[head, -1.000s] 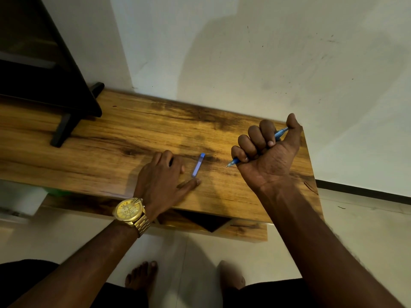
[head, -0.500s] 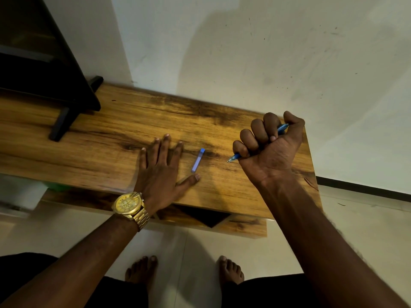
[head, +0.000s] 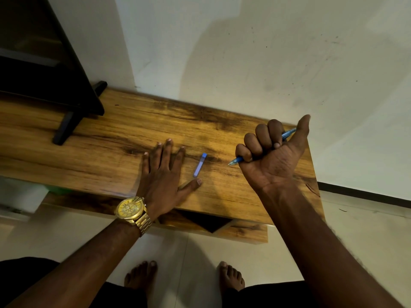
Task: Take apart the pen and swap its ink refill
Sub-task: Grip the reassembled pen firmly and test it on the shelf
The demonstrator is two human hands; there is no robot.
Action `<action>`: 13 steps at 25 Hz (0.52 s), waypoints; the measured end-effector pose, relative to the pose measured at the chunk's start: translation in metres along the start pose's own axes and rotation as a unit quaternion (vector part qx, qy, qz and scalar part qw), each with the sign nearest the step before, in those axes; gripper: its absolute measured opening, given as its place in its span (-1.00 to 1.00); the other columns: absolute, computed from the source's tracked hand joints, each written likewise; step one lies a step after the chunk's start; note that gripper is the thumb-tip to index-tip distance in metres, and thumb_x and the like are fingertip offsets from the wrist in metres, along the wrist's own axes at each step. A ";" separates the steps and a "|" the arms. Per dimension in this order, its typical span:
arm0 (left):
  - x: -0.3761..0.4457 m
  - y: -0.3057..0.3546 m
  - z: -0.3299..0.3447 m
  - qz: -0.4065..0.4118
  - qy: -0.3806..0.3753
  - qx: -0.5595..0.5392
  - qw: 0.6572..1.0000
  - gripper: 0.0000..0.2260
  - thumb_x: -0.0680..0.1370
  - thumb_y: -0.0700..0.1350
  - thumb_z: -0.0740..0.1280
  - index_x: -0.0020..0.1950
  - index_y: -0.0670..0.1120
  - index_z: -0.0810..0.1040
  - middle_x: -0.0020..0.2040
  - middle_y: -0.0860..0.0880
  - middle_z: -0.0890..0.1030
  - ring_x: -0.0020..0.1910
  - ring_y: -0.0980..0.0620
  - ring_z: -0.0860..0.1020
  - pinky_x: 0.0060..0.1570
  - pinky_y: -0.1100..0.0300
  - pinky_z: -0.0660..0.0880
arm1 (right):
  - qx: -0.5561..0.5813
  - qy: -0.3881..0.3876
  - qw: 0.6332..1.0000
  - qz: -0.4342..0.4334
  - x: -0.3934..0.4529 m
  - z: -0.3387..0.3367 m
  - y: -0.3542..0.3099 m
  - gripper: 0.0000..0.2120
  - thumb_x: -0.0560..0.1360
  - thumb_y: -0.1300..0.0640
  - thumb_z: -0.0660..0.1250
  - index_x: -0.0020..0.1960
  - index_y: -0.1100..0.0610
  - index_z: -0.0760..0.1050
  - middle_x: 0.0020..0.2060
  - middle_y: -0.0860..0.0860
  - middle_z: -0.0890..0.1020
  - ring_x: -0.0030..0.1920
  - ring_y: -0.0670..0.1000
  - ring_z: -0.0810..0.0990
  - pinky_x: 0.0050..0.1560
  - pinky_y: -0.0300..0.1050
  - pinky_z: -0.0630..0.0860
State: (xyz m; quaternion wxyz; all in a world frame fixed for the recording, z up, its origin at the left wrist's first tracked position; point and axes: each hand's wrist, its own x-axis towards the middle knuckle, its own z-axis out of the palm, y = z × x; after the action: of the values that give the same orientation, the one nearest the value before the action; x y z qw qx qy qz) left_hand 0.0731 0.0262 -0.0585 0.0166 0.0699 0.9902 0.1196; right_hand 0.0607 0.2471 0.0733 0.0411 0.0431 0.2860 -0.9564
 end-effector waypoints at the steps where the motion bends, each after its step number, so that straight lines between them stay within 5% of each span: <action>1: 0.000 0.000 0.000 0.001 0.000 0.000 1.000 -0.02 0.48 0.61 -0.09 0.78 0.09 -0.07 0.80 -0.10 -0.18 0.78 -0.20 -0.16 0.70 -0.34 -0.11 | -0.006 0.001 1.000 0.002 0.000 -0.001 0.000 -0.37 0.67 -0.35 0.07 -0.41 0.02 0.08 -0.51 -0.06 0.08 -0.49 -0.04 -0.01 -0.39 -0.14 -0.01; 4: 0.000 0.000 0.001 0.000 0.001 -0.002 1.000 -0.02 0.48 0.61 -0.08 0.78 0.10 -0.06 0.80 -0.10 -0.18 0.78 -0.21 -0.16 0.70 -0.34 -0.11 | -0.025 -0.007 1.000 0.005 0.000 -0.001 0.001 -0.43 0.70 -0.21 0.05 -0.41 0.02 0.09 -0.51 -0.06 0.08 -0.49 -0.04 0.00 -0.38 -0.15 -0.01; 8: 0.000 0.000 0.001 -0.003 0.002 -0.002 1.000 -0.02 0.48 0.61 -0.09 0.78 0.10 -0.06 0.80 -0.10 -0.18 0.78 -0.21 -0.17 0.70 -0.33 -0.13 | -0.013 -0.004 1.000 0.005 -0.001 0.002 0.002 -0.35 0.66 -0.38 0.08 -0.42 0.03 0.09 -0.51 -0.06 0.08 -0.49 -0.04 0.00 -0.38 -0.14 -0.01; 13: -0.001 0.000 0.002 0.001 0.009 -0.010 1.000 -0.03 0.49 0.61 -0.05 0.78 0.09 -0.02 0.80 -0.11 -0.15 0.78 -0.21 -0.15 0.69 -0.36 -0.10 | -0.031 -0.004 0.999 0.003 -0.002 0.001 0.003 -0.45 0.68 -0.18 0.05 -0.42 0.02 0.10 -0.50 -0.06 0.08 -0.48 -0.04 0.00 -0.39 -0.15 -0.01</action>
State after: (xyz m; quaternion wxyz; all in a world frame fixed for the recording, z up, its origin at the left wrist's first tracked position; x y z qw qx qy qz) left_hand 0.0738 0.0262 -0.0604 0.0087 0.0693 0.9890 0.1301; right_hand 0.0625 0.2442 0.0730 0.0459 0.0392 0.3157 -0.9469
